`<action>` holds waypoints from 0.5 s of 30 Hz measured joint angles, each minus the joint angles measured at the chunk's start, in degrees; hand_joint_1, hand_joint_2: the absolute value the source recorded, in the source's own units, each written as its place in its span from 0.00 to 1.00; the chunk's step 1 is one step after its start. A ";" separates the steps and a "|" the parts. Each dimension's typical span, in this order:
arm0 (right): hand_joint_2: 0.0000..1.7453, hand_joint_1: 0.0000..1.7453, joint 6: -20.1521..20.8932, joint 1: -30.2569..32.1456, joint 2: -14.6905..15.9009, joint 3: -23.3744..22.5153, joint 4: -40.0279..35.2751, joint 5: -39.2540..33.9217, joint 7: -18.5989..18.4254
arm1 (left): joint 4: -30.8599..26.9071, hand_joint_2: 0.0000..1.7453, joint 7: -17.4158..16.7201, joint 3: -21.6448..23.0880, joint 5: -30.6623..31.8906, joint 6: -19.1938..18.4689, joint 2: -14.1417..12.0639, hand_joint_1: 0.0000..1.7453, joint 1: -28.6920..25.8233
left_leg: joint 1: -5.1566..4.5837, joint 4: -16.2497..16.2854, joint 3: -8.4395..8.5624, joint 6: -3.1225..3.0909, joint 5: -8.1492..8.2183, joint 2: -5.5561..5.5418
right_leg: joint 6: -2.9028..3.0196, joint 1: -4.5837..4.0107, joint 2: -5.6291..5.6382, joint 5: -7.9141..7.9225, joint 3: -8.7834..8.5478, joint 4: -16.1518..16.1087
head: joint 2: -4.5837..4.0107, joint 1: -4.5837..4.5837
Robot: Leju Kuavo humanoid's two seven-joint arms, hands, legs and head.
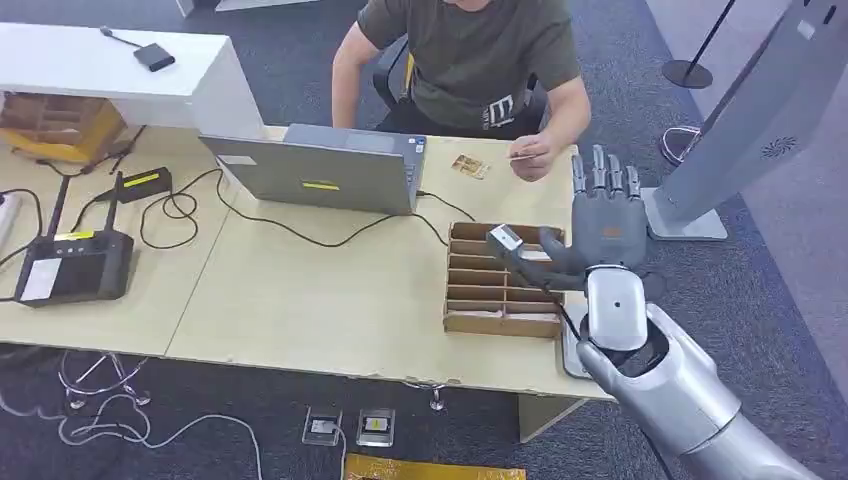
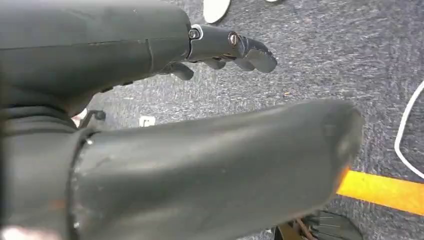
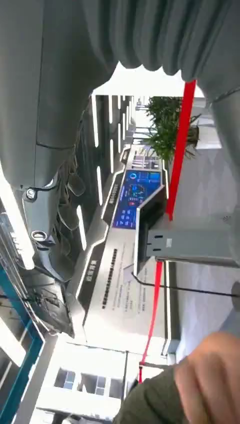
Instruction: Pass the card to the sensor for recognition and then transmit it.
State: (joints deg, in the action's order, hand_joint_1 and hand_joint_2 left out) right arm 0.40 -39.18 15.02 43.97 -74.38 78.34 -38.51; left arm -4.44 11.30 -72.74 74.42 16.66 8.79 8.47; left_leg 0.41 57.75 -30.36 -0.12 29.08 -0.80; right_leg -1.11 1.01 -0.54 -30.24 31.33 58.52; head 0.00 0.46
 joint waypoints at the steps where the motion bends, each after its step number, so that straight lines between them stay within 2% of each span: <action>1: 0.00 0.00 0.54 0.16 0.52 -0.67 -0.67 0.69 -0.39 | 0.00 0.00 -0.07 0.00 -0.52 0.13 -0.04 0.00 -0.01 | 0.00 0.01 0.01 0.00 0.00 0.00 | 0.00 0.00 0.00 0.00 0.00 0.00 | 0.00 0.00; 3: 0.00 0.00 1.96 0.37 1.46 -1.74 -1.79 1.79 -0.57 | 0.00 0.00 -0.06 0.00 -1.72 0.67 0.00 0.00 -0.03 | 0.00 0.01 0.03 0.00 0.00 0.00 | 0.00 0.00 -0.02 0.00 0.00 0.00 | 0.00 -0.04; 6: 0.00 0.00 5.09 2.52 4.00 -5.65 -4.90 3.08 -0.68 | 0.00 0.00 -0.06 0.00 -3.19 0.81 0.09 0.00 -0.17 | 0.00 0.03 0.04 0.00 0.00 -0.03 | 0.00 0.00 -0.05 0.00 -0.01 -0.01 | 0.00 0.00; 11: 0.00 0.00 7.24 9.63 8.91 -18.28 -12.47 1.86 -0.72 | 0.00 0.00 -0.06 0.00 -5.59 0.81 0.22 0.00 -0.31 | -0.05 0.05 -0.02 -0.06 0.05 -0.03 | -0.01 0.05 -0.03 0.00 -0.01 -0.08 | 0.00 0.00; 15: 0.00 0.00 9.90 15.97 11.08 -27.70 -16.13 -0.34 -0.72 | 0.00 0.00 -1.44 0.00 -5.92 0.85 0.35 0.00 -0.37 | -0.02 0.10 0.23 -0.12 0.17 0.06 | -0.01 0.02 0.04 -0.01 -0.07 -0.17 | 0.00 0.00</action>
State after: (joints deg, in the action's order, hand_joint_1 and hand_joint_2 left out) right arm 10.30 -23.21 26.10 16.27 -90.51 78.00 -39.23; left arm -4.44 9.85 -72.74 68.50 17.51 9.14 8.09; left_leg 0.39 57.85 -30.13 -0.24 29.26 -0.74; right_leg -1.12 1.03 -0.50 -30.25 31.26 58.35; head 0.00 0.46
